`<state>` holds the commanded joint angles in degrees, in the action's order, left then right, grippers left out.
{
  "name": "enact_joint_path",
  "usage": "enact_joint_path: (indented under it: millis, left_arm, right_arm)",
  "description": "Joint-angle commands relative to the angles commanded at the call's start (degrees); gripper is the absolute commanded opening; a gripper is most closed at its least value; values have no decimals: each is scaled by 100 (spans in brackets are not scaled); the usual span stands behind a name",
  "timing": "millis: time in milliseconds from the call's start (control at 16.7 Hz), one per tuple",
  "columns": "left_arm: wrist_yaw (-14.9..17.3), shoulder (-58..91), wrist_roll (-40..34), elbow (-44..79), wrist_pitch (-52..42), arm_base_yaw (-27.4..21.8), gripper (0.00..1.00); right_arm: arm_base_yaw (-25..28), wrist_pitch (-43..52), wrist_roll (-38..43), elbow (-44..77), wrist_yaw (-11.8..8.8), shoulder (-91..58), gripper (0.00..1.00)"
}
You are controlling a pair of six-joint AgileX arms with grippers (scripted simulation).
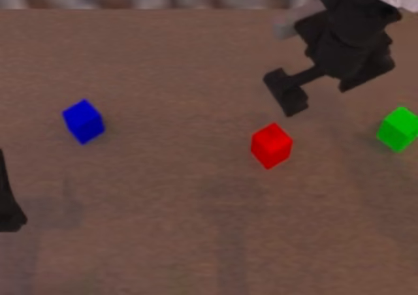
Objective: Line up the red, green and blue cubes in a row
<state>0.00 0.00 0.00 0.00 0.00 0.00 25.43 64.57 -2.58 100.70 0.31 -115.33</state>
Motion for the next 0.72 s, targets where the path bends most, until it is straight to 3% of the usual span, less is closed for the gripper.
enact_joint_path:
  millis: [360, 720]
  left_arm:
    - [0, 0, 0, 0, 0, 0, 100]
    - [0, 0, 0, 0, 0, 0, 100]
  right_arm:
    - [441, 1013, -40, 1855, -3, -1823, 100]
    - [490, 1114, -45, 2057, -3, -2023, 100]
